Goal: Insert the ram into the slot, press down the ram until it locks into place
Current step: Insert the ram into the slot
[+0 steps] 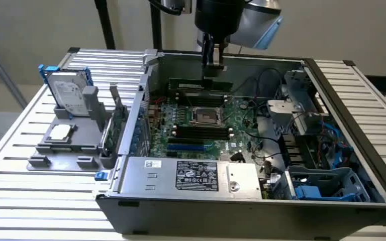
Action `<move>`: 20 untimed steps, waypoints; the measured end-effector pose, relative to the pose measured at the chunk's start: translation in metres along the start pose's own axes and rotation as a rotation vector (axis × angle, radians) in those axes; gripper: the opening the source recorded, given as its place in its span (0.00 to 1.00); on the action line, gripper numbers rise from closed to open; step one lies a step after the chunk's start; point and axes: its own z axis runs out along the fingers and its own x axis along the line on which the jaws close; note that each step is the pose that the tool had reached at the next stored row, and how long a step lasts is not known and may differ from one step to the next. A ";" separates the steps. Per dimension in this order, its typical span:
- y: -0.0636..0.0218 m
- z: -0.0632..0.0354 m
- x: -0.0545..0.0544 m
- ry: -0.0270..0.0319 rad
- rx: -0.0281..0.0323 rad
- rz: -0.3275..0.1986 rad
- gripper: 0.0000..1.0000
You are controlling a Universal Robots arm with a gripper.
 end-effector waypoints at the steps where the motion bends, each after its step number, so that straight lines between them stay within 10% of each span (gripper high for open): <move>1: 0.0000 0.0000 0.000 0.0000 0.0000 0.000 0.13; 20: -0.0004 0.0111 0.000 0.0000 0.0000 0.000 0.13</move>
